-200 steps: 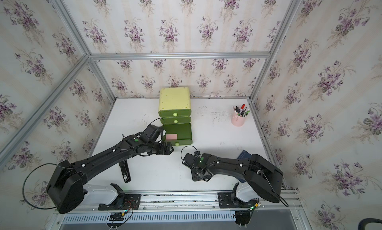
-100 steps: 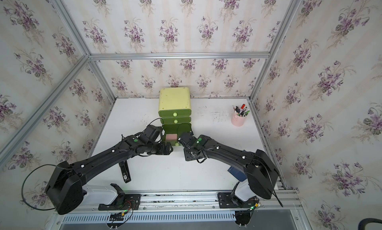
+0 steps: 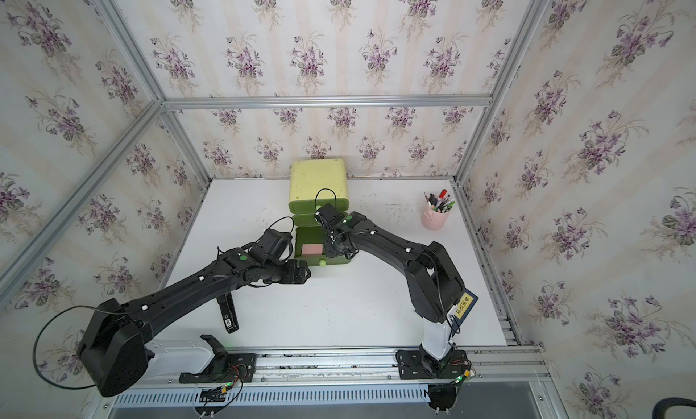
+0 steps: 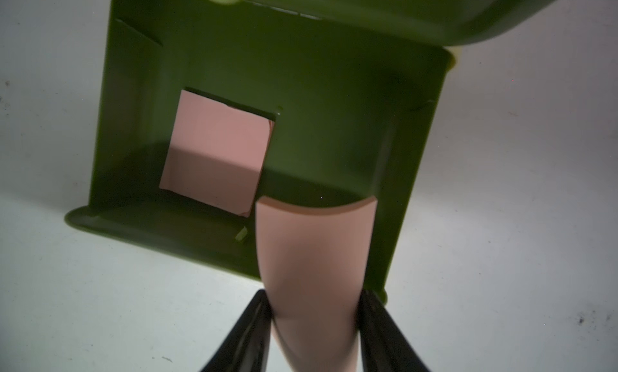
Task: Please put the sticky notes in the drawer by color
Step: Pick up the sticky notes from the center of the board, then place the sticky notes in the drawer.
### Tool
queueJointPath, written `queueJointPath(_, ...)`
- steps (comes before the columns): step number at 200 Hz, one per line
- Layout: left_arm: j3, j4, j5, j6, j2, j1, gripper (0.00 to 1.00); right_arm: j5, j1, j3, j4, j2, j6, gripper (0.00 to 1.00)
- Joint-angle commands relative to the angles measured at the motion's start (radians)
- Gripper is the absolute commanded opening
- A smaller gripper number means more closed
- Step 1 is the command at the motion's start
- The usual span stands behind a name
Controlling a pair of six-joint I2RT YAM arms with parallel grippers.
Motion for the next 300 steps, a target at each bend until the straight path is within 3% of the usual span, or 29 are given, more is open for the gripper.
queueJointPath(1, 0.0, 0.001, -0.01, 0.01, 0.003, 0.002, 0.95, 0.001, -0.004, 0.03, -0.007, 0.028, -0.005, 0.46)
queueJointPath(101, -0.011, 0.02, -0.007, 0.013, 0.022, 0.002, 0.95, 0.026, -0.009, 0.042, 0.031, 0.085, 0.044, 0.5)
queueJointPath(219, 0.001, 0.015, -0.01, 0.016, 0.026, 0.003, 0.95, 0.026, -0.01, 0.034, 0.066, 0.12, 0.037, 0.64)
queueJointPath(268, 0.067, -0.017, -0.016, 0.035, 0.013, 0.004, 0.95, 0.01, -0.01, 0.023, 0.077, 0.078, 0.042, 0.67)
queueJointPath(300, 0.177, -0.073, -0.002, 0.08, -0.043, 0.06, 0.95, -0.044, -0.011, -0.059, 0.119, -0.051, 0.039, 0.66)
